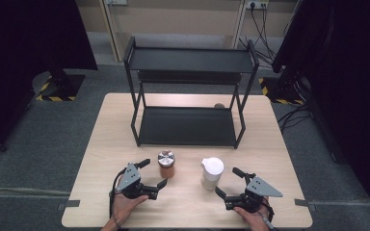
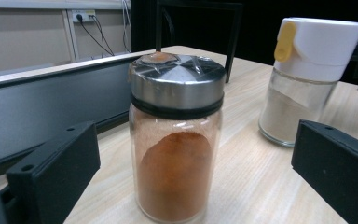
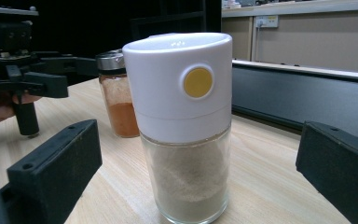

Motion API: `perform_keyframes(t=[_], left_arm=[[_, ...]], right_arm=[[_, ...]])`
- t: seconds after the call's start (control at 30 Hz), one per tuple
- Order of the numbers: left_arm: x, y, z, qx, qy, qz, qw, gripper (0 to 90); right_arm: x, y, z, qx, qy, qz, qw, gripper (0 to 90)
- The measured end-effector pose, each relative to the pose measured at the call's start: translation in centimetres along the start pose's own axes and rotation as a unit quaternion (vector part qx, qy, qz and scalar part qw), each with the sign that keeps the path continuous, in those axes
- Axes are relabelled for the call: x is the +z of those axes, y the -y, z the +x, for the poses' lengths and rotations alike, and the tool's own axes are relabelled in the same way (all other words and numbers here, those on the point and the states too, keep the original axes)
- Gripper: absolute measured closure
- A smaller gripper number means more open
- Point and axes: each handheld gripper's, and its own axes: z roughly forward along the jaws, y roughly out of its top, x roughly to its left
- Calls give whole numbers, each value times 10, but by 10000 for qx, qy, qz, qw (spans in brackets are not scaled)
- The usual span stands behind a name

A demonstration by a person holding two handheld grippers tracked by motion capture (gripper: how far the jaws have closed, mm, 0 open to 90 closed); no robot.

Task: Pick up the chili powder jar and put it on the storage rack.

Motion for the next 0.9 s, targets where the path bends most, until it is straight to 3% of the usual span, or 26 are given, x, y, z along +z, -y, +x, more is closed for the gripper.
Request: perform_keyframes(t=[0.73, 0.9], left_arm=[[32, -11, 6, -30, -17, 247, 9997, 8], [39, -12, 8, 18, 0, 301, 9995, 65]], right_arm=[[0, 0, -1, -7, -36, -11, 10000, 3], [0, 0, 0, -12, -43, -10, 10000, 3]])
